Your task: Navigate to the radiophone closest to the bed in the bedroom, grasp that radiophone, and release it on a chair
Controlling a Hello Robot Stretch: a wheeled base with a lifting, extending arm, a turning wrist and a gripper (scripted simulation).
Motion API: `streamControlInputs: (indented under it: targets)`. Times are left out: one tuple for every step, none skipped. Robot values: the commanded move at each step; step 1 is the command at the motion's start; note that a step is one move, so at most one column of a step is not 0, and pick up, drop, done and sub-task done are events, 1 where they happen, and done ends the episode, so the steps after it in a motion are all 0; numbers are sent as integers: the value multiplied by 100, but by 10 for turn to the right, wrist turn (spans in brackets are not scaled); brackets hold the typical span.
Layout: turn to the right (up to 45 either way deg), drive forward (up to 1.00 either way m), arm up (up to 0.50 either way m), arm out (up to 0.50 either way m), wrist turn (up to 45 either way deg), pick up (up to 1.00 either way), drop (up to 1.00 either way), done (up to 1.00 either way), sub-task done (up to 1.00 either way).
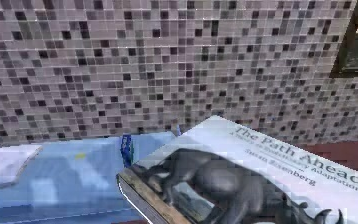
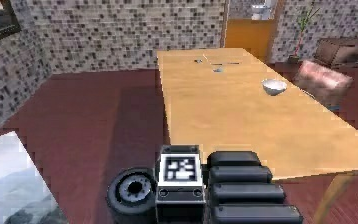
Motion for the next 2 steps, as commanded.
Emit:
streamControlInputs:
  targets:
    - [360,0,0,0,0,0,0,0,0]
    - [0,40,0,0,0,0,0,0,0]
